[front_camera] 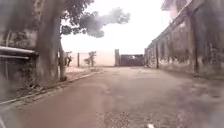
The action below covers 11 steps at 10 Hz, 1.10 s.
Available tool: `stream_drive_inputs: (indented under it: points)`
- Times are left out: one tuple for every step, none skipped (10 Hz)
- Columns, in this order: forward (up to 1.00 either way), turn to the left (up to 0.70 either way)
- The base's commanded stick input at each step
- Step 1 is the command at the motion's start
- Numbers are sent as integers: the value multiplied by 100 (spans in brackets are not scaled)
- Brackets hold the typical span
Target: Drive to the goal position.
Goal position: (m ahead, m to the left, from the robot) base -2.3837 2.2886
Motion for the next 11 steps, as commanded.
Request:
stream_drive_inputs:
  points:
    - [100,0]
    - [100,0]
    - [100,0]
    - [100,0]
    - [100,0]
    - [100,0]
    - [100,0]
    - [100,0]
    - [100,0]
    - [100,0]
    - [100,0]
